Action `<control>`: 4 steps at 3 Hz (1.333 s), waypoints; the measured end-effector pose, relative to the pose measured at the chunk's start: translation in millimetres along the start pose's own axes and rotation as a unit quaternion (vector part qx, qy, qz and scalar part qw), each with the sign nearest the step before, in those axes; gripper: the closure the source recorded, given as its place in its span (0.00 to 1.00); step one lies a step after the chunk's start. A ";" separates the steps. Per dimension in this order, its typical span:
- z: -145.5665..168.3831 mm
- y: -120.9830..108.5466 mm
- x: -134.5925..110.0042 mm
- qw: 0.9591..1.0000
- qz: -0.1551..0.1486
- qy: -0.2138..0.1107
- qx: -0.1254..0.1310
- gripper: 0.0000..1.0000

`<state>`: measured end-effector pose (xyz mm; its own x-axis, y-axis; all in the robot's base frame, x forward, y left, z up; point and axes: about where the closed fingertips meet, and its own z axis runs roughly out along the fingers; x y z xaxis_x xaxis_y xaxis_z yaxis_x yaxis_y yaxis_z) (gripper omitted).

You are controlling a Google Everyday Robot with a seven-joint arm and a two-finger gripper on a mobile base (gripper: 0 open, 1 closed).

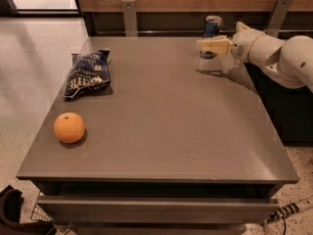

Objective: Move redbull can near blue chip bag

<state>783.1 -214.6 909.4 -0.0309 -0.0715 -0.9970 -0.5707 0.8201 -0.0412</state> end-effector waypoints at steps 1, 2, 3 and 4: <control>11.0 -7.6 6.5 1.000 0.011 -0.006 0.008 0.00; 23.1 -13.8 11.6 1.000 0.020 -0.009 0.010 0.00; 36.2 -17.5 13.0 1.000 0.025 -0.011 0.005 0.00; 47.2 -18.8 11.3 1.000 0.028 -0.014 -0.002 0.16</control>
Offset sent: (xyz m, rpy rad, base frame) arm 0.0437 -0.0041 -0.0182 0.0648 0.0119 -0.0362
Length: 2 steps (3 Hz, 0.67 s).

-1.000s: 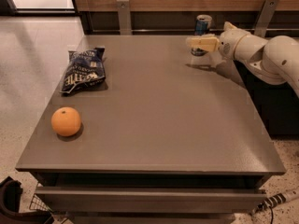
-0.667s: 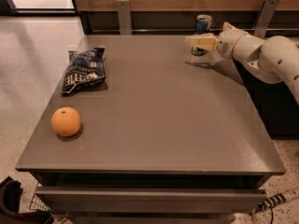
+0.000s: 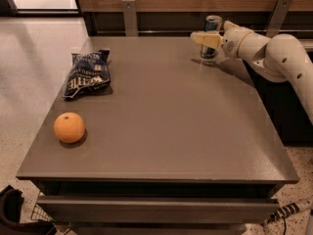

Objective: Move redbull can near blue chip bag

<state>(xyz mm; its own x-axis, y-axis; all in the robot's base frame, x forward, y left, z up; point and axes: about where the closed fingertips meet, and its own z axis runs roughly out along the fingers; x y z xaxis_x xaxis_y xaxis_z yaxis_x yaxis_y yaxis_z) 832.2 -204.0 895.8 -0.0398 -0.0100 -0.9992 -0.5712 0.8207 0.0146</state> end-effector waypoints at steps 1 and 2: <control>2.0 1.6 -0.3 1.000 0.000 0.000 -0.002 0.39; 4.6 4.1 0.1 1.000 0.001 0.000 -0.004 0.62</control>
Offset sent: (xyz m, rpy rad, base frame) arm 0.0008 0.0022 0.0003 0.0008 -0.0006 0.0028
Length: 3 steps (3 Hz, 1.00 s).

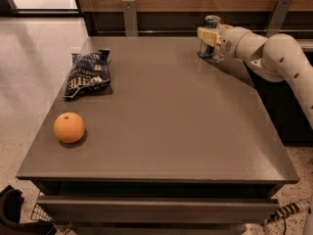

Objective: Move redbull can near blue chip bag

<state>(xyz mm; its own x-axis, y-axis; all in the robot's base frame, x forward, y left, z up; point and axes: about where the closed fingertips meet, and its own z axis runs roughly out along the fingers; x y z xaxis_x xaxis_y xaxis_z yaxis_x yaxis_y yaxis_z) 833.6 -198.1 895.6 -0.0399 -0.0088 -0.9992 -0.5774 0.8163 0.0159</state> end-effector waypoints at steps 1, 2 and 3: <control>2.4 2.4 0.4 1.000 0.000 0.000 -0.002 0.86; 4.7 4.7 0.8 1.000 0.001 0.000 -0.004 1.00; 3.9 11.7 -8.9 1.000 -0.003 0.004 -0.011 1.00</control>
Offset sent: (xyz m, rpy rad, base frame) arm 0.0005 0.0027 -0.0004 0.0006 0.0006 0.0035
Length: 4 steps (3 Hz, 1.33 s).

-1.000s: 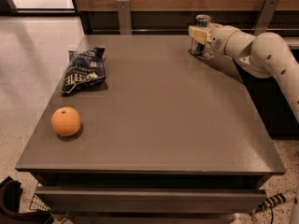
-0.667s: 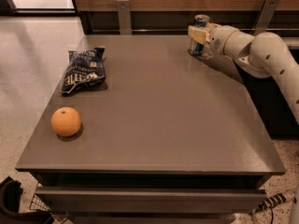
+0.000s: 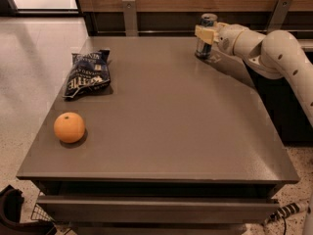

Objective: Move redbull can near blue chip bag

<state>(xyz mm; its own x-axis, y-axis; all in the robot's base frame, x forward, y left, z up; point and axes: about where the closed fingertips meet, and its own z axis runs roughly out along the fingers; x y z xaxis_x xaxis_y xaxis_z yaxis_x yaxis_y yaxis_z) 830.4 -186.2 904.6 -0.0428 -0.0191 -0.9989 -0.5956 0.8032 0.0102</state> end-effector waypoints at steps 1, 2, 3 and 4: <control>-11.9 17.5 -25.5 1.000 0.000 0.001 -0.003 1.00; -25.1 52.1 -54.9 1.000 -0.009 0.000 -0.013 1.00; -34.1 96.2 -72.7 0.999 -0.017 -0.002 -0.034 1.00; -43.8 149.1 -79.7 0.997 -0.029 -0.005 -0.065 1.00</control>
Offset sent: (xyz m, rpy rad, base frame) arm -0.0957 0.0604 0.0958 -0.0325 -0.0244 0.0635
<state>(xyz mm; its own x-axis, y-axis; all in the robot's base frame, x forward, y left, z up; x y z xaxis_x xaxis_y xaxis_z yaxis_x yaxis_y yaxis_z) 709.9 -91.0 987.7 0.0029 -0.0570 -0.9984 -0.6966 0.7162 -0.0429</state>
